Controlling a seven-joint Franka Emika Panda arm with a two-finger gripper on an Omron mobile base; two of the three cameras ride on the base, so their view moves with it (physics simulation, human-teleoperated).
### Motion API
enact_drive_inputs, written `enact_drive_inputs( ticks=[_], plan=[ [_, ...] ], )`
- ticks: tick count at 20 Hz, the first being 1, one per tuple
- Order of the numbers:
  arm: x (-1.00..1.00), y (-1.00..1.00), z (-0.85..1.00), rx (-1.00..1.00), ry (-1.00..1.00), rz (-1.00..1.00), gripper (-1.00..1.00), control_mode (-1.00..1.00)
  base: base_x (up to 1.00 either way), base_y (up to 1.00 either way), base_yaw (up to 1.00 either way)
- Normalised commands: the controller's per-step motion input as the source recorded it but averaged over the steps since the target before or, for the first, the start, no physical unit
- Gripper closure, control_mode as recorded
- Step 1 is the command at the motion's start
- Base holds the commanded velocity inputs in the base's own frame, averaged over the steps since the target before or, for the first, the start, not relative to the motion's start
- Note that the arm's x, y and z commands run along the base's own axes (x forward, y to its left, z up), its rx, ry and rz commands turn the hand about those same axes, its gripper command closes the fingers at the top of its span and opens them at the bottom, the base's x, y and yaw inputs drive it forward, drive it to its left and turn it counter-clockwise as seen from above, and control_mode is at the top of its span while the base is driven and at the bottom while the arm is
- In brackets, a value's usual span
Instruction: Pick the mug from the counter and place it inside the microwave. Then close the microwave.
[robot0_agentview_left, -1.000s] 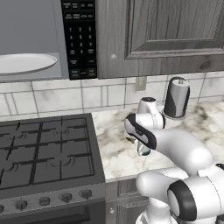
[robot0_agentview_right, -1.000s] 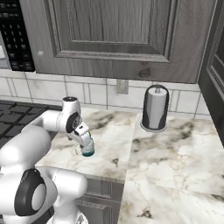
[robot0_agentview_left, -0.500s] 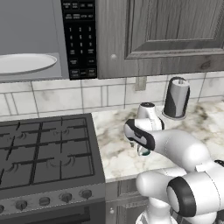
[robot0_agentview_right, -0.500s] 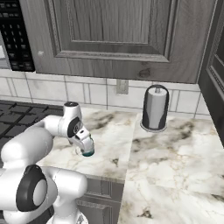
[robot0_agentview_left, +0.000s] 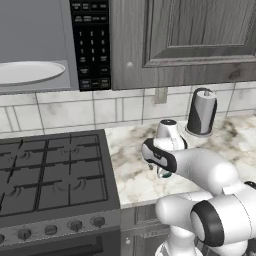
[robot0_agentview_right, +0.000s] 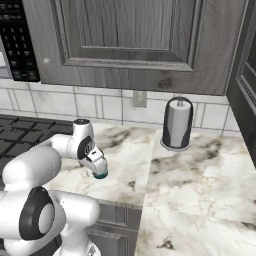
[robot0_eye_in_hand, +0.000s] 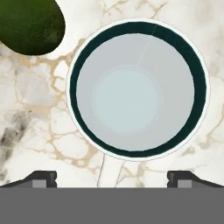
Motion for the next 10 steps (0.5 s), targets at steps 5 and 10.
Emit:
enact_drive_inputs(
  ticks=[5,10],
  plan=[
    [0.01,0.0,-0.01,0.0,0.0,0.0,-1.0,-1.0,0.0,0.0,0.0],
    [0.07,0.0,-0.01,0.0,0.0,0.0,-1.0,-1.0,0.0,0.0,0.0]
  ],
)
